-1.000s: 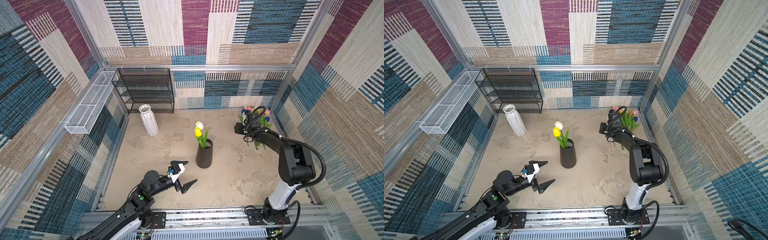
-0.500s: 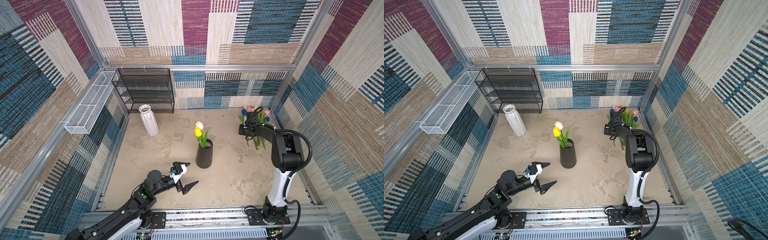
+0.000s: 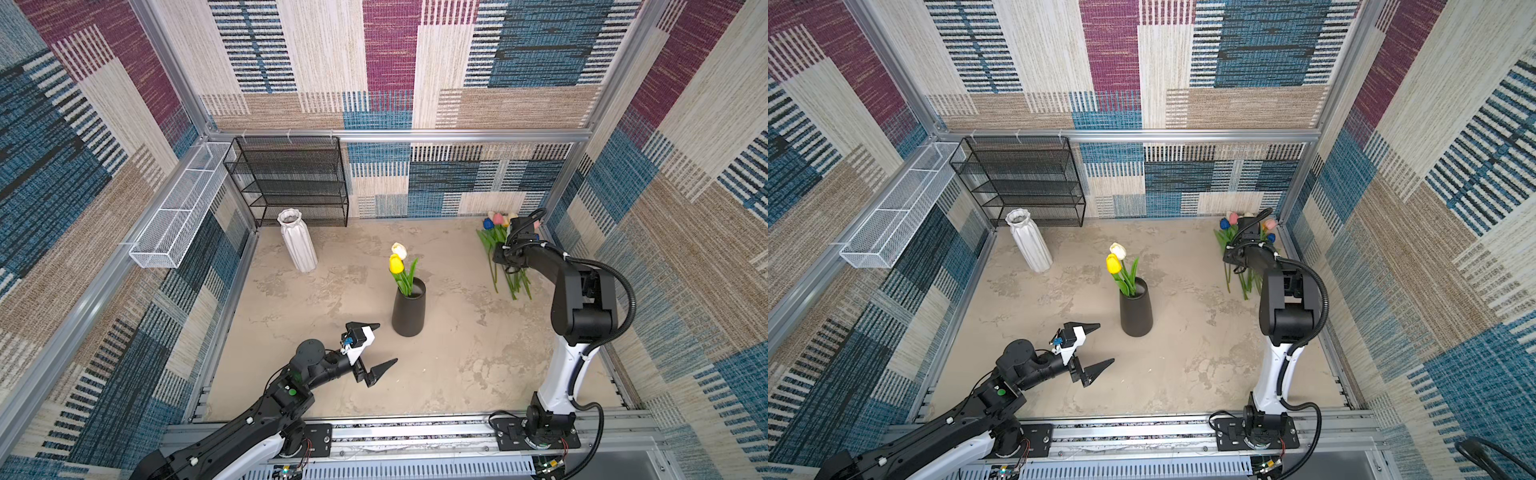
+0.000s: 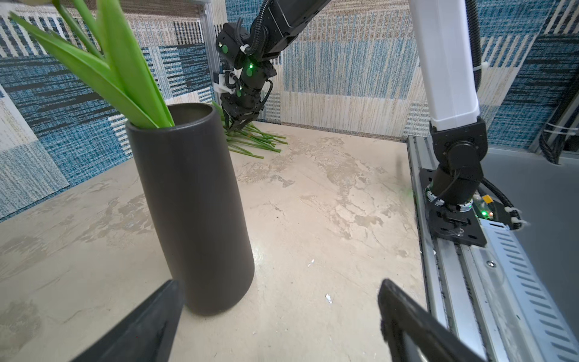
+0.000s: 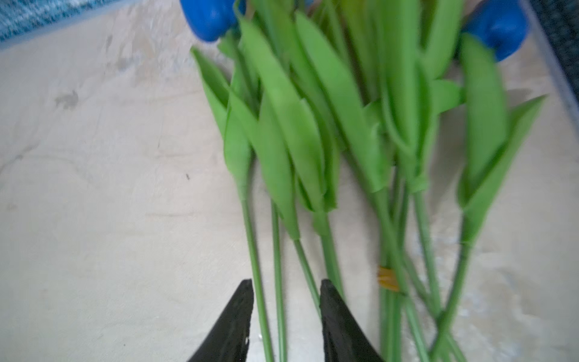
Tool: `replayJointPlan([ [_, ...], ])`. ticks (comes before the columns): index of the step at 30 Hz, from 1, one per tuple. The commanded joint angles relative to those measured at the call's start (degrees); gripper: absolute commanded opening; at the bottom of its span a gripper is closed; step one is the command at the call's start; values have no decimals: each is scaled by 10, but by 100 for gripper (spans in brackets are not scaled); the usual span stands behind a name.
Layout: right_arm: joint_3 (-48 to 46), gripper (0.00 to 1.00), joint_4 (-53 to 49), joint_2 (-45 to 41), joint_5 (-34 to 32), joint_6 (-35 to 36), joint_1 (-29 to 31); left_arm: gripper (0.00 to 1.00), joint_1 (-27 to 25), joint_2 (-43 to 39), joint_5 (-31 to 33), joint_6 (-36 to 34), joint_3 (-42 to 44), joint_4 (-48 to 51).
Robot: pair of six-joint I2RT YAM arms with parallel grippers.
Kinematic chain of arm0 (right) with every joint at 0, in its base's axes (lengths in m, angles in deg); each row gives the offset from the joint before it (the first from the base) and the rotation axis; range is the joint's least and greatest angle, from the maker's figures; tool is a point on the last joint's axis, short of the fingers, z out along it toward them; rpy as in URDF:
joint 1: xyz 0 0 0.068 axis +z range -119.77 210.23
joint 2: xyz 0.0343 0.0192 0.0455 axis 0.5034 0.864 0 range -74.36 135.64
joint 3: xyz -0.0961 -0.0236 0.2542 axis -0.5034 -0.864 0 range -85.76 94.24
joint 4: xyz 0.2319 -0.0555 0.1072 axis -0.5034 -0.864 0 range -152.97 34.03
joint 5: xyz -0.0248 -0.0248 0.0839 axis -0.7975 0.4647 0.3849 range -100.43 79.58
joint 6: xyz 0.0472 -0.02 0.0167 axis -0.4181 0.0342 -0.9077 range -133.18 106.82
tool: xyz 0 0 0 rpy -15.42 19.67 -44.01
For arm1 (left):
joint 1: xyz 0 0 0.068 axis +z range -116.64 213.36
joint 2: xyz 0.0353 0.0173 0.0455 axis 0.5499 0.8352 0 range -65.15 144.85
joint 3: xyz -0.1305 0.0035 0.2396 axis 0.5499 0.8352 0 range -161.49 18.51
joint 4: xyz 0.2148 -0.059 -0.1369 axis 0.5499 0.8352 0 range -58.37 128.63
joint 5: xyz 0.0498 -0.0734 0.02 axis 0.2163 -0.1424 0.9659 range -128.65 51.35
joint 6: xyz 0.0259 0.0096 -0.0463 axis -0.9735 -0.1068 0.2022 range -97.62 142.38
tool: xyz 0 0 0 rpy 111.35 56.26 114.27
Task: Arrange the flowers into the vase
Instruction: 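Lower the right gripper onto the banded tulip stems and close on them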
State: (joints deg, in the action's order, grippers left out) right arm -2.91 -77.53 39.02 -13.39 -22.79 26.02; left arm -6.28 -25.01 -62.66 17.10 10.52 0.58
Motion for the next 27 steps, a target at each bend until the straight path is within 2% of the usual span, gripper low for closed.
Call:
replayJointPlan([
  [1,-7,36,-8,-15,-13,8,-24,100,0,1,24,0,1,-26],
  [4,-4,31,-24,-8,22,18,-54,100,0,3,32,-7,-1,-23],
  [10,-1,28,-34,14,23,34,-57,100,0,4,35,-12,-3,-16],
  [21,-4,30,-19,43,-1,17,-57,100,0,6,33,-8,-5,-12],
  [25,-8,37,-12,46,-13,13,-57,100,0,6,33,-10,-5,-12],
  [27,-6,38,-9,54,-14,13,-57,100,0,9,32,-12,-8,-12],
])
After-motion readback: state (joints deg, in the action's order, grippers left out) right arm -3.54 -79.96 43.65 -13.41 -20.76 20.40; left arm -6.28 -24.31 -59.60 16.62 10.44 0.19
